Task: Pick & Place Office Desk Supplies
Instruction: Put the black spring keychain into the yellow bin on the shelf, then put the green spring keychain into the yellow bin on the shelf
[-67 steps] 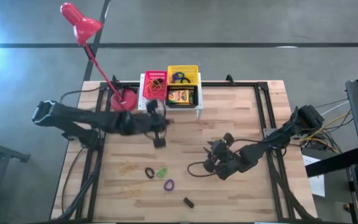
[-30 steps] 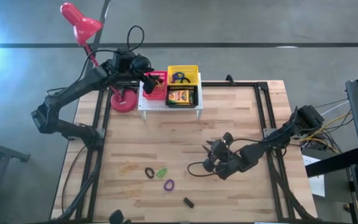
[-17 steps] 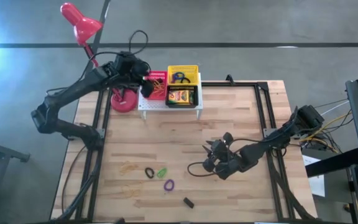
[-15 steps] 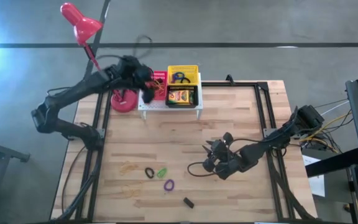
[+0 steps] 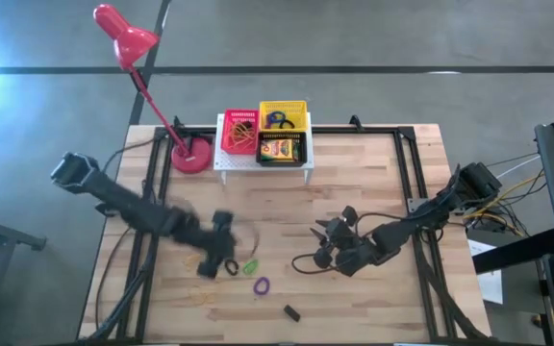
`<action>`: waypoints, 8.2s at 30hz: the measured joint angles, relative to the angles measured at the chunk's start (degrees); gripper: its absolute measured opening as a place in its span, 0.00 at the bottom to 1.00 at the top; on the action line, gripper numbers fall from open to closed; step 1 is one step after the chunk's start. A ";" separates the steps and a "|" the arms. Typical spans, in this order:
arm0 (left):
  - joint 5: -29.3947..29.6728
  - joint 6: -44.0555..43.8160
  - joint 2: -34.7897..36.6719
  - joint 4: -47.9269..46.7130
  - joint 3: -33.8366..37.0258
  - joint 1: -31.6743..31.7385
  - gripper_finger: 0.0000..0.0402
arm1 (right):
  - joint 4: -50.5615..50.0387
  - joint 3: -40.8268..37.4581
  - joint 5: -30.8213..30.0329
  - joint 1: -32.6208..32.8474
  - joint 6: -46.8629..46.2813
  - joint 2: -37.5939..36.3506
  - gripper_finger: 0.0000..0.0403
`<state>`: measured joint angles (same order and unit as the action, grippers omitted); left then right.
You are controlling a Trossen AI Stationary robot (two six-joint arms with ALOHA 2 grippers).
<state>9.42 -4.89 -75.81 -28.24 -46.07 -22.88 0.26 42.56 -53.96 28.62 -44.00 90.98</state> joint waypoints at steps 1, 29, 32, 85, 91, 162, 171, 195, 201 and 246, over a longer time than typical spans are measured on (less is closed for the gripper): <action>2.67 -3.37 0.00 2.09 2.16 -3.75 0.46 | 0.51 -0.09 -0.03 0.00 0.50 0.00 0.31; 5.86 -20.61 -5.70 45.59 28.65 -8.82 0.39 | 10.73 -0.47 -0.01 -3.04 11.01 0.00 0.29; 3.97 -18.99 -9.84 46.01 26.79 -8.35 0.39 | 10.88 -0.47 -0.01 -3.04 11.01 0.00 0.29; 26.50 3.01 2.55 53.23 20.62 0.64 0.04 | 51.20 -0.63 10.56 -5.03 26.61 13.24 0.50; 20.77 6.93 0.08 72.08 24.35 1.41 0.04 | 51.54 2.58 14.54 -6.35 32.90 14.10 0.57; 20.56 0.40 0.09 52.57 20.22 1.67 0.44 | -14.41 37.20 43.33 -49.04 37.71 0.85 0.07; 20.56 0.09 0.07 51.92 20.26 1.65 0.44 | -32.08 52.86 69.49 -65.35 33.08 12.08 0.14; 16.58 -2.85 0.07 47.33 20.26 1.19 0.44 | -26.55 32.59 40.94 -26.50 44.15 -5.04 0.31; 7.31 -6.40 0.07 44.32 21.79 0.95 0.44 | 3.63 9.64 29.92 -5.60 36.41 -4.36 0.29; 6.51 -0.50 -14.31 43.32 9.93 7.11 0.03 | 75.66 -2.09 11.78 -1.49 33.50 30.23 0.23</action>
<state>15.93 -5.39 -90.12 15.09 -36.14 -15.77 75.92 40.47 -42.18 27.13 -10.50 121.21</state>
